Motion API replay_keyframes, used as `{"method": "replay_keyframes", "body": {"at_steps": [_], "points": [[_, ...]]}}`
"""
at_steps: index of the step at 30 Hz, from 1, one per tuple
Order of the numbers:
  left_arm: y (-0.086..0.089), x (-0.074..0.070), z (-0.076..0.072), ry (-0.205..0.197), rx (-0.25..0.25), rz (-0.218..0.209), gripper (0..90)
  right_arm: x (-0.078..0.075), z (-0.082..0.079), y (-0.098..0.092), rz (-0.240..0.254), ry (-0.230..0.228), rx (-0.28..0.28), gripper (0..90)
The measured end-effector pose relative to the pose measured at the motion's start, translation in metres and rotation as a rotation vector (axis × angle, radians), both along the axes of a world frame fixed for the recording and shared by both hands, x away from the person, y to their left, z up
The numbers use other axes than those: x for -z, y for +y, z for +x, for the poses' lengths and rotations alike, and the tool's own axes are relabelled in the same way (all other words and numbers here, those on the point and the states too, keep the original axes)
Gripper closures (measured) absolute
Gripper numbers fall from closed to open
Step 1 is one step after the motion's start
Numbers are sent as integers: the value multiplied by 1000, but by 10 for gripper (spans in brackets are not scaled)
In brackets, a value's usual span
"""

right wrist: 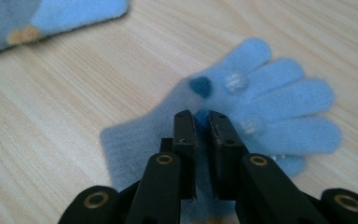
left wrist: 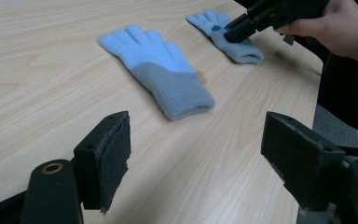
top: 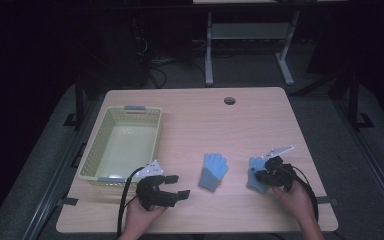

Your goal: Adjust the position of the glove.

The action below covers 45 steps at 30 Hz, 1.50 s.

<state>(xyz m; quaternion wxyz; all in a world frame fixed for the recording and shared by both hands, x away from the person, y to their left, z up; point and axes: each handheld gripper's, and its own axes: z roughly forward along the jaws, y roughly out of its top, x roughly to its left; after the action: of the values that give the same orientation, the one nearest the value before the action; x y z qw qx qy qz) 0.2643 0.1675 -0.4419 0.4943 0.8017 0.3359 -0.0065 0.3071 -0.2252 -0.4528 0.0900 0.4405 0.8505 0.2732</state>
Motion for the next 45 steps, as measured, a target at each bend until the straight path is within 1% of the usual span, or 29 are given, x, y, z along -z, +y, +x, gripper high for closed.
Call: {"method": "replay_keyframes", "body": {"at_steps": [2, 3, 4, 6, 7, 8, 11, 13, 14, 17, 19, 20, 22, 23, 24, 27, 28, 29, 32, 34, 35, 37, 38, 39, 40, 42, 43, 45], "points": [[1, 0, 0, 2, -1, -1, 237, -1, -1, -2, 13, 2, 7, 835], [1, 0, 1, 1, -1, -2, 237, -4, -5, -2, 21, -9, 14, 838], [1, 0, 1, 3, -3, -4, 237, -4, -5, -2, 21, -9, 14, 838], [1, 0, 1, 3, -4, -4, 237, -9, -8, -2, 31, -19, 15, 839], [1, 0, 1, 3, -4, -4, 238, -16, -12, -1, 52, -42, 8, 840], [1, 0, 1, 3, -3, -4, 238, -16, -12, -1, 52, -42, 8, 840], [-1, 0, -1, 0, 3, -2, 238, -28, -15, 5, 67, -74, -5, 843], [-2, 0, -2, -8, 8, 5, 239, -37, -16, 12, 76, -93, -16, 843], [-3, 0, -2, -8, 7, 6, 239, -42, -17, 18, 81, -110, -34, 844], [-2, 1, -1, -2, 1, 6, 239, -52, -18, 36, 89, -133, -73, 844], [-2, 1, -1, -1, -4, 3, 239, -57, -18, 50, 93, -136, -106, 845], [-2, 1, -1, -1, -4, 3, 239, -57, -17, 59, 102, -129, -113, 844], [-2, 1, -1, -2, 0, 7, 239, -57, -14, 70, 112, -116, -126, 844], [-2, 1, -1, -3, 0, 8, 239, -54, -9, 83, 111, -102, -133, 844], [-2, 1, -1, -2, 0, 7, 239, -54, -9, 83, 111, -102, -133, 844], [0, 1, 0, -14, 1, 5, 239, -49, -2, 99, 112, -88, -136, 844], [0, 0, -1, -9, -2, 1, 239, -48, 0, 103, 117, -87, -133, 844], [1, 0, -1, -9, -6, -2, 239, -47, 3, 110, 122, -76, -126, 844], [2, 0, 0, -8, -5, -4, 239, -45, 6, 115, 135, -66, -123, 843], [1, 0, 0, -10, -4, -4, 239, -43, 8, 118, 132, -55, -112, 840], [1, 0, 0, -6, -5, -4, 239, -40, 10, 121, 141, -38, -99, 835], [0, 0, -1, -3, -6, -4, 239, -37, 11, 122, 134, -38, -91, 831], [0, 0, -1, -2, -6, -4, 239, -34, 11, 123, 137, -28, -81, 827], [1, 0, -1, -3, -7, -6, 239, -27, 13, 126, 140, -11, -84, 813], [1, 0, -1, -3, -7, -6, 240, -27, 13, 126, 140, -11, -84, 813], [1, 0, 0, -1, -8, -6, 240, -22, 14, 129, 124, -8, -83, 754], [2, 0, 0, -2, -9, -3, 240, -21, 14, 129, 132, -8, -74, 709], [2, 0, 0, 1, -9, -6, 241, -23, 13, 127, 146, -24, -62, 707]]}}
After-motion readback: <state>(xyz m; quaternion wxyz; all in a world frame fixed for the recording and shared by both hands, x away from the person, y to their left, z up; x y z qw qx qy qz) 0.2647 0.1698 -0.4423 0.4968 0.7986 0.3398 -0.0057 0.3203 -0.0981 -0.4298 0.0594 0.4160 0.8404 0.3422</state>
